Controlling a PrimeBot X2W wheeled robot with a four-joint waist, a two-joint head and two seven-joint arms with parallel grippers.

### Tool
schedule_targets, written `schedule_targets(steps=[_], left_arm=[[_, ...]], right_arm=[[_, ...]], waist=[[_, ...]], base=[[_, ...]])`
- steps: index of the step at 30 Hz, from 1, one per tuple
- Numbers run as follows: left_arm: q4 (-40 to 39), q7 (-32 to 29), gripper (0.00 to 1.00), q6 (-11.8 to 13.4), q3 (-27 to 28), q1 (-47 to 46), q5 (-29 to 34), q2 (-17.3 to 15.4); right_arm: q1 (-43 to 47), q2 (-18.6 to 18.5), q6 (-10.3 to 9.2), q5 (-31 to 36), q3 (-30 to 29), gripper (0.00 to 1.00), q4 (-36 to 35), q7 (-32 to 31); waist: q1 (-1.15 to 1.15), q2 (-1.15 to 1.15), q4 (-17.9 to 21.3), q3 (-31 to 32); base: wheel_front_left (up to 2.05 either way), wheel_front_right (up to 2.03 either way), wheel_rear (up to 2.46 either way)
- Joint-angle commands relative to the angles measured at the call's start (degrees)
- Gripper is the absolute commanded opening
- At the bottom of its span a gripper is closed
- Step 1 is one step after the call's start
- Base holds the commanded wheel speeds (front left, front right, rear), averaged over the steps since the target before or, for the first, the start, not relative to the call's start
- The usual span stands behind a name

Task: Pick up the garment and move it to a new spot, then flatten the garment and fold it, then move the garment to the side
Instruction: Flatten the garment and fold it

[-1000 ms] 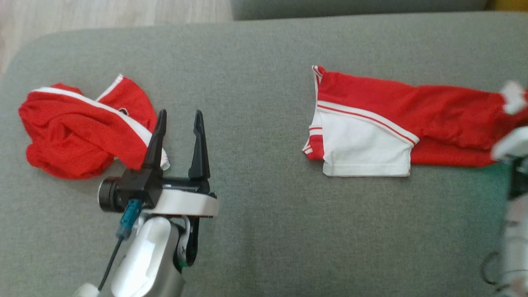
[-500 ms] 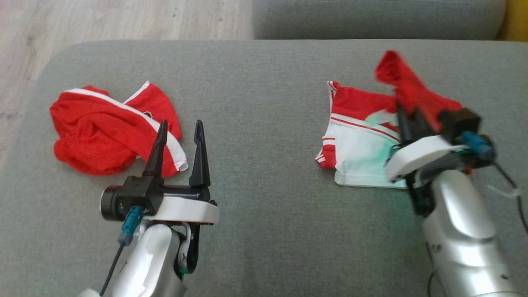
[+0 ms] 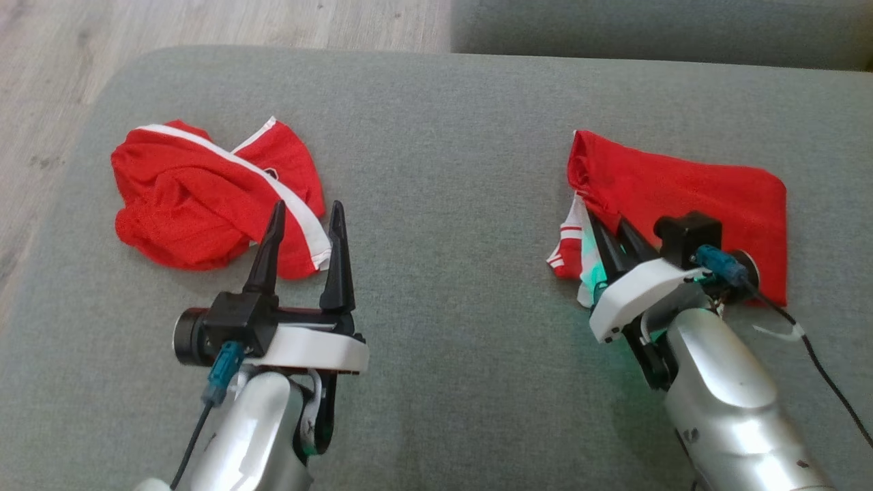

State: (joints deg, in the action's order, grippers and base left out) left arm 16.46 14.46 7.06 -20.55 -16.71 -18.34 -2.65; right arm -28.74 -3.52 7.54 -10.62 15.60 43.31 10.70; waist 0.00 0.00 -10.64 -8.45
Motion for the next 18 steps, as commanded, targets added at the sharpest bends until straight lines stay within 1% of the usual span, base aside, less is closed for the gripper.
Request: schedule_targets(steps=[1,8,12,13,14,18], left_arm=[[-1.78,0.53,1.00,0.22,1.33,-1.80,-0.44,-0.23],[-1.94,0.53,1.00,0.53,1.12,-2.13,-0.74,-0.23],[-1.70,0.53,1.00,0.55,1.02,-2.05,-0.82,-0.22],[-1.60,0.53,1.00,0.53,0.97,-2.04,-0.83,-0.22],[-1.49,0.53,1.00,0.54,0.95,-2.03,-0.82,-0.22],[-0.97,0.53,1.00,0.34,0.93,-2.07,-0.63,-0.22]], right_arm=[[-1.51,0.64,-0.05,-0.32,1.25,0.00,-1.31,0.81],[-2.66,0.64,-0.05,0.34,2.64,0.00,2.28,1.18],[-1.97,0.64,-0.05,0.60,4.90,0.00,3.97,0.33],[-1.60,0.64,-0.05,0.28,6.05,0.89,4.15,-0.13],[-1.27,0.64,-0.05,-0.43,7.38,1.00,4.11,-0.66],[-0.81,0.64,-0.05,-2.86,10.83,1.00,2.01,0.10]], waist=[[0.00,0.00,-0.16,-0.16],[0.00,0.00,-0.51,-1.22],[0.00,0.00,-0.21,-1.57],[0.00,0.00,-0.12,-1.55],[0.00,0.00,0.03,-1.45],[0.00,0.00,0.90,-0.63]], base=[[0.00,0.00,0.00],[0.00,0.00,0.00],[0.00,0.00,0.00],[0.00,0.00,0.00],[0.00,0.00,0.00],[0.00,0.00,0.00]])
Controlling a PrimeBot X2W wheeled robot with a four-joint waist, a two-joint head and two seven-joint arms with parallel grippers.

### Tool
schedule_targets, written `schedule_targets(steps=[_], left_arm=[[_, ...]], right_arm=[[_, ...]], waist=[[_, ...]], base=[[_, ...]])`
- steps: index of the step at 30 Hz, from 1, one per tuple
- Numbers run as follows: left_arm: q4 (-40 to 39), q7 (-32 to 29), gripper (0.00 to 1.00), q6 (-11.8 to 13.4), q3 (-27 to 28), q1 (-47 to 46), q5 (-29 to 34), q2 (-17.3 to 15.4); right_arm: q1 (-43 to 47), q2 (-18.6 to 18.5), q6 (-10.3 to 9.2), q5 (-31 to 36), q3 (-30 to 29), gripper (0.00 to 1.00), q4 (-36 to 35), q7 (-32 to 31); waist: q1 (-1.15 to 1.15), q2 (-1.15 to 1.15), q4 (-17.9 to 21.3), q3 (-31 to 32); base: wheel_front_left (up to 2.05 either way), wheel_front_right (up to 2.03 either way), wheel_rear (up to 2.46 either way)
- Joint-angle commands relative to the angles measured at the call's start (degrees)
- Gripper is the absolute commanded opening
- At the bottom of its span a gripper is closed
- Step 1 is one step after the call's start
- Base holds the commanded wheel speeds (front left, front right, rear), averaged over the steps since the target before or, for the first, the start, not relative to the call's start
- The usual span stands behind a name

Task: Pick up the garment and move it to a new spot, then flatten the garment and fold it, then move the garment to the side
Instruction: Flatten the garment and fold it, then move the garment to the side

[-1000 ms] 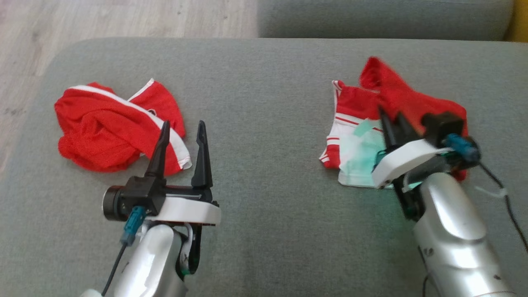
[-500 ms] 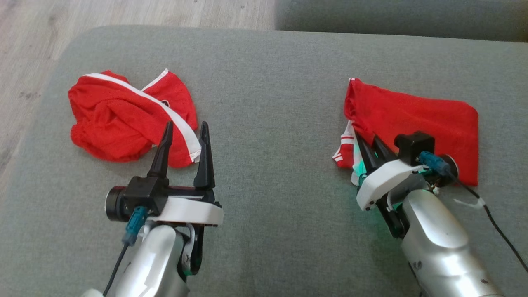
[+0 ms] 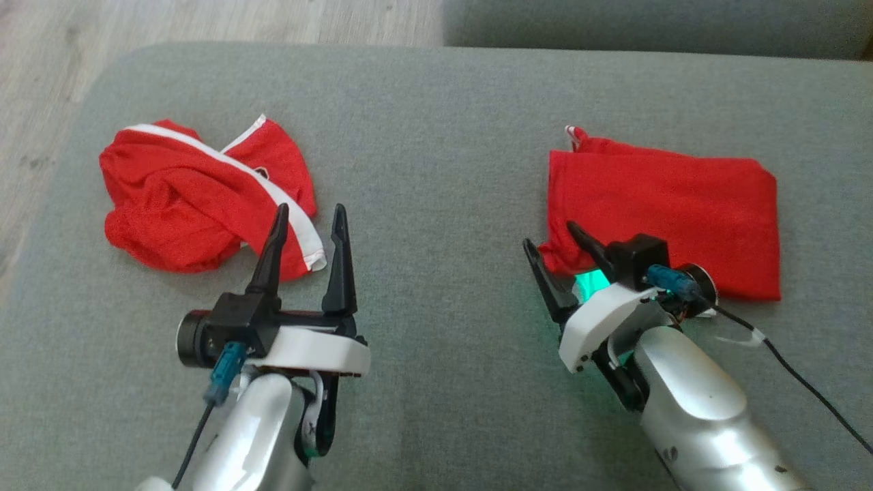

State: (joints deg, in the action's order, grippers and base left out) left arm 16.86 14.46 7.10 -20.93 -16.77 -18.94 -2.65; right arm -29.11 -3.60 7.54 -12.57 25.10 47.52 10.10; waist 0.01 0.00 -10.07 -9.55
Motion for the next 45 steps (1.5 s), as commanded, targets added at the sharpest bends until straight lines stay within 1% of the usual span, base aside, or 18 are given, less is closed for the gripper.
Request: schedule_targets(steps=[1,4,7,12,13,14,15,20,24,30,34,38,42,44,45], left_arm=[[-1.20,0.53,1.00,0.22,1.30,-1.99,0.01,-0.22],[-0.99,0.53,1.00,0.13,1.43,-1.82,0.17,-0.22],[-1.03,0.53,1.00,0.05,1.89,-1.45,0.57,-0.22],[-1.14,0.53,1.00,-0.22,2.28,-0.86,0.76,-0.22],[-1.21,0.53,1.00,-0.22,2.37,-0.77,0.77,-0.22],[-1.34,0.54,1.00,-0.16,2.59,-0.55,0.82,-0.22],[-1.40,0.54,1.00,-0.15,2.70,-0.45,0.83,-0.22],[-1.42,0.54,1.00,-0.20,3.41,0.25,0.91,-0.22],[-0.80,0.54,1.00,-0.42,4.03,0.75,1.60,-0.22],[-0.82,0.54,1.00,-0.59,4.30,0.04,1.47,-0.22],[-1.26,0.54,1.00,-0.58,3.62,-1.15,1.15,-0.22],[-1.77,0.54,1.00,-0.52,2.36,-2.89,0.73,-0.22],[-2.12,0.54,1.00,-0.19,1.42,-4.36,0.33,-0.22],[-2.27,0.54,1.00,-0.07,1.10,-4.84,0.18,-0.22],[-2.39,0.54,1.00,-0.03,0.97,-5.03,0.10,-0.22]], right_arm=[[-0.35,0.72,-0.05,-2.05,1.94,1.00,-3.08,1.07],[-0.61,0.72,-0.05,-5.75,1.33,1.00,-6.00,2.78],[-1.19,0.72,-0.05,-5.53,-2.68,1.00,-8.20,4.15],[1.02,-0.24,-0.05,1.37,-13.76,1.00,-13.02,4.83],[2.05,-0.40,-0.05,2.68,-16.06,1.00,-14.82,4.85],[4.69,-0.51,-0.05,5.61,-20.43,1.00,-18.64,4.87],[6.14,-0.43,-0.05,6.79,-22.20,1.00,-20.47,4.87],[13.27,0.33,-0.05,9.86,-27.98,1.00,-27.76,4.88],[17.11,0.66,-0.05,9.30,-29.22,1.00,-30.60,4.89],[18.39,0.70,-0.05,8.17,-28.86,1.00,-31.61,4.89],[16.15,0.71,-0.05,8.78,-29.38,1.00,-30.63,4.89],[11.88,0.71,-0.05,9.07,-30.16,1.00,-26.48,3.40],[7.14,0.71,-0.05,9.11,-31.12,1.00,-21.34,0.51],[4.93,0.71,-0.05,8.69,-33.00,1.00,-18.13,-0.87],[4.01,0.71,-0.05,9.58,-33.90,1.00,-16.77,-1.11]], waist=[[-0.01,0.00,0.52,0.86],[-0.01,0.00,1.29,2.11],[-0.01,0.00,2.54,3.07],[-0.01,0.00,4.57,4.27],[-0.01,0.00,5.00,4.36],[-0.01,0.00,5.90,4.40],[-0.01,0.00,6.34,4.33],[-0.01,0.00,8.37,3.90],[-0.01,0.00,9.75,3.01],[-0.01,0.00,10.08,1.39],[-0.01,0.00,9.54,-0.77],[-0.01,0.00,7.93,-3.54],[-0.01,0.00,6.10,-6.21],[-0.01,0.00,5.35,-7.20],[-0.01,0.00,4.98,-7.58]], base=[[0.00,0.00,0.00],[0.00,0.00,0.00],[0.00,0.00,0.00],[0.00,0.00,0.00],[0.00,0.00,0.00],[0.00,0.00,0.00],[0.00,0.00,0.00],[0.00,0.00,0.00],[0.00,0.00,0.00],[0.00,0.00,0.00],[0.00,0.00,0.00],[0.00,0.00,0.00],[0.00,0.00,0.00],[0.00,0.00,0.00],[0.00,0.00,0.00]])
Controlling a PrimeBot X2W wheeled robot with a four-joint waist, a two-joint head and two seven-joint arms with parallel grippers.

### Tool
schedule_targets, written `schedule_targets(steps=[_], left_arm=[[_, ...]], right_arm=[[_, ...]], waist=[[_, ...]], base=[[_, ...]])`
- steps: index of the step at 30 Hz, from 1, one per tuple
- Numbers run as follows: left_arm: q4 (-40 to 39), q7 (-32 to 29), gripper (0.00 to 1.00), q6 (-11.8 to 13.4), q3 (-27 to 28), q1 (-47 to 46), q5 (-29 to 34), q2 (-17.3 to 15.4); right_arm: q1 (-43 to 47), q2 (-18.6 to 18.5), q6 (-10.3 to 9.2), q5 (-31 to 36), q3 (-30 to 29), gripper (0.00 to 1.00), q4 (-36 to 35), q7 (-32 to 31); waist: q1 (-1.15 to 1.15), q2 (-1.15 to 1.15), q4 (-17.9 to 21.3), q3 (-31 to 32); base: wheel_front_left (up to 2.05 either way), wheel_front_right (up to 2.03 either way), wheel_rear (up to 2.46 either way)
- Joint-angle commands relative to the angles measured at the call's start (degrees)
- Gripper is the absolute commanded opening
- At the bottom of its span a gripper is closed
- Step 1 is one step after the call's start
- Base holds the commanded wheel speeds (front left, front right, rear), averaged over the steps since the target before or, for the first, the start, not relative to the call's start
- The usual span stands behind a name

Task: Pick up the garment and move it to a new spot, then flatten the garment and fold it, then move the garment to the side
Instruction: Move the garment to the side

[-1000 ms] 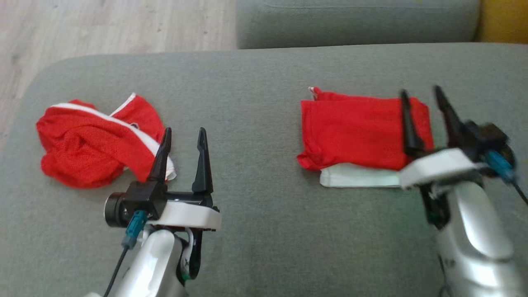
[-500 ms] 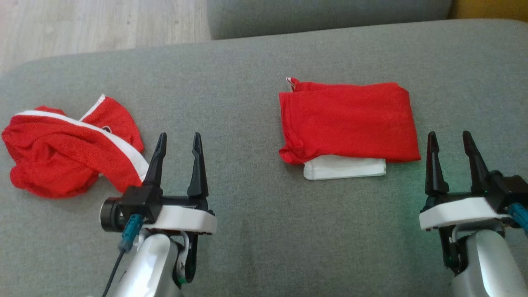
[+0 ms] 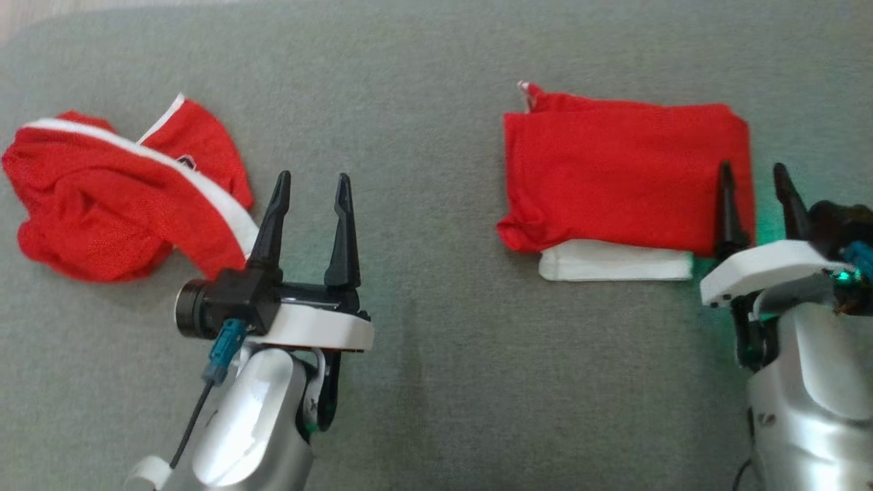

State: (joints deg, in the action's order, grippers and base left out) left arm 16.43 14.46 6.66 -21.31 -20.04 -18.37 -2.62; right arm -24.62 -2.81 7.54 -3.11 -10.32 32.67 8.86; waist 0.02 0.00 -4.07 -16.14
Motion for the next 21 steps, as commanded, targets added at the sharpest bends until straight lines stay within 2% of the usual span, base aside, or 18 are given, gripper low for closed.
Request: schedule_targets(steps=[1,5,9,10,12,13,17,21], left_arm=[[-2.08,0.54,1.00,0.50,1.23,-1.91,-0.57,-0.26],[-2.33,0.54,1.00,0.82,0.83,-2.14,-0.93,-0.26],[-2.22,0.54,1.00,0.86,0.86,-2.26,-0.87,-0.26],[-2.18,0.54,1.00,0.88,0.97,-2.28,-0.82,-0.26],[-2.08,0.54,1.00,0.95,1.34,-2.17,-0.68,-0.26],[-2.05,0.54,1.00,1.01,1.59,-2.03,-0.58,-0.26],[-1.88,0.54,1.00,0.94,2.15,-1.43,-0.18,-0.26],[-1.70,0.54,1.00,0.76,2.51,-1.01,0.00,-0.26]], right_arm=[[-1.30,-0.08,-0.05,1.05,0.39,1.00,-0.44,-0.09],[-3.66,-0.08,-0.05,3.94,-3.29,1.00,5.77,-1.12],[-5.24,-0.08,-0.05,3.92,-2.66,1.00,11.51,-1.95],[-5.54,-0.08,-0.05,3.74,-2.38,0.97,12.77,-2.22],[-6.13,-0.08,-0.05,3.35,-1.57,0.27,14.85,-2.48],[-6.44,-0.08,-0.05,3.18,-1.11,0.00,15.59,-2.38],[-7.61,-0.73,-0.05,3.66,0.45,0.00,16.82,-1.09],[-8.03,-4.25,-0.05,6.74,2.75,0.00,15.98,0.37]], waist=[[-0.02,0.00,-1.37,-1.30],[-0.02,0.00,-2.30,-1.87],[-0.02,0.00,-2.61,-2.05],[-0.02,0.00,-2.59,-2.00],[-0.02,0.00,-2.27,-1.69],[-0.02,0.00,-1.99,-1.45],[-0.02,0.00,-0.71,-0.29],[-0.02,0.00,0.43,1.00]], base=[[0.00,0.00,0.00],[0.00,0.00,0.00],[0.00,0.00,0.00],[0.00,0.00,0.00],[0.00,0.00,0.00],[0.00,0.00,0.00],[0.00,0.00,0.00],[0.00,0.00,0.00]])
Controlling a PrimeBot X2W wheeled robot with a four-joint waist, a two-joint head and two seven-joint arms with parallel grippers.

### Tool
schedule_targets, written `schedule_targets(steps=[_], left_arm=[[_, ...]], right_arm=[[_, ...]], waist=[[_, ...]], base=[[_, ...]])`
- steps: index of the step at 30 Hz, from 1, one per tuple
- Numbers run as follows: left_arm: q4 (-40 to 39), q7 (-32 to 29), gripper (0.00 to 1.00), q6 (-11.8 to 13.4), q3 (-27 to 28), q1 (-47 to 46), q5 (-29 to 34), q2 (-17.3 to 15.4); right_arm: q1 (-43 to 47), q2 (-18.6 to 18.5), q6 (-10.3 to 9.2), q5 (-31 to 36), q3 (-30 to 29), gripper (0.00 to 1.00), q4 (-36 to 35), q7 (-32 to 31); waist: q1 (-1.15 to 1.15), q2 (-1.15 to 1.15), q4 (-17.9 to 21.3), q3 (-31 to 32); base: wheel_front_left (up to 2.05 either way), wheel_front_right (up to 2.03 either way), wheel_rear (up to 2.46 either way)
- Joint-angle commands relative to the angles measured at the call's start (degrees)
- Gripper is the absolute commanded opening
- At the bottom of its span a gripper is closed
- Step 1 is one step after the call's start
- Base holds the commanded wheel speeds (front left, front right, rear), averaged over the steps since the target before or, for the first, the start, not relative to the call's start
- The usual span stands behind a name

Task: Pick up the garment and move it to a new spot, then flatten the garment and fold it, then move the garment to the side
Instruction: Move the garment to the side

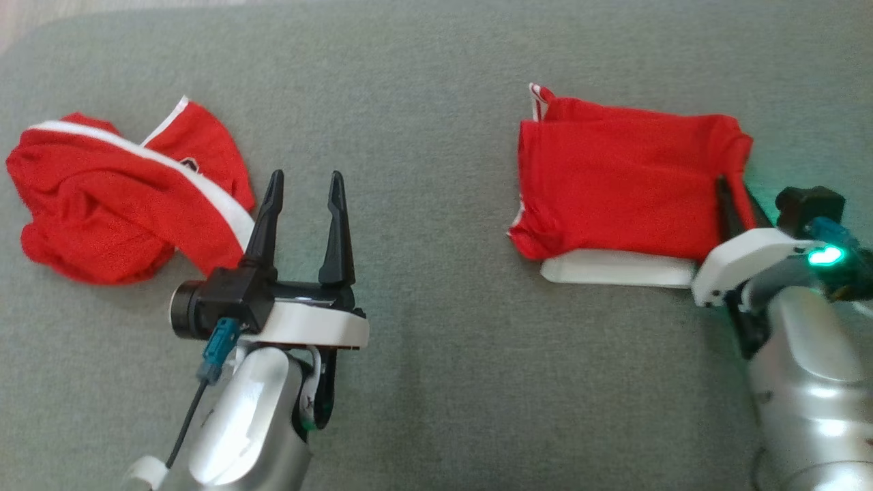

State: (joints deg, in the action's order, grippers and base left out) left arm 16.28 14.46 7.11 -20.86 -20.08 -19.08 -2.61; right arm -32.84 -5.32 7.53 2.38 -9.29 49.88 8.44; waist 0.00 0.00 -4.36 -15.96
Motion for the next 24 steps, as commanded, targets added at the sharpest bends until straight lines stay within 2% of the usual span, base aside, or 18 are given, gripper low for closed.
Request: schedule_targets(steps=[1,5,6,11,19,24], left_arm=[[-1.51,0.54,1.00,0.28,2.17,-0.86,0.74,-0.27],[-1.58,0.54,1.00,0.16,2.35,-0.69,0.80,-0.27],[-1.58,0.54,1.00,0.16,2.35,-0.69,0.80,-0.27],[-1.88,0.54,1.00,0.02,2.67,-0.91,0.94,-0.27],[-3.16,0.54,1.00,-0.17,2.88,-2.20,1.42,-0.27],[-3.44,0.54,1.00,-0.28,2.85,-3.04,1.74,-0.27]], right_arm=[[0.19,-2.77,-0.04,1.92,2.25,0.00,-1.62,0.91],[0.88,-8.45,-0.04,4.17,4.46,0.00,-3.34,0.60],[0.88,-8.45,-0.04,4.17,4.46,0.00,-3.34,0.60],[2.69,-17.46,-0.04,5.90,5.60,0.00,-5.05,-1.37],[3.92,-31.85,-0.04,10.23,2.84,0.00,-4.49,-3.85],[2.38,-35.46,-0.04,14.24,-1.23,0.00,-2.27,-4.35]], waist=[[0.00,0.00,0.99,1.14],[0.00,0.00,1.57,1.98],[0.00,0.00,1.57,1.98],[0.00,0.00,1.66,1.83],[0.00,0.00,0.49,-1.92],[0.00,0.00,-0.25,-4.52]], base=[[0.00,0.00,0.00],[0.00,0.00,0.00],[0.00,0.00,0.00],[0.00,0.00,0.00],[0.00,0.00,0.00],[0.00,0.00,0.00]])
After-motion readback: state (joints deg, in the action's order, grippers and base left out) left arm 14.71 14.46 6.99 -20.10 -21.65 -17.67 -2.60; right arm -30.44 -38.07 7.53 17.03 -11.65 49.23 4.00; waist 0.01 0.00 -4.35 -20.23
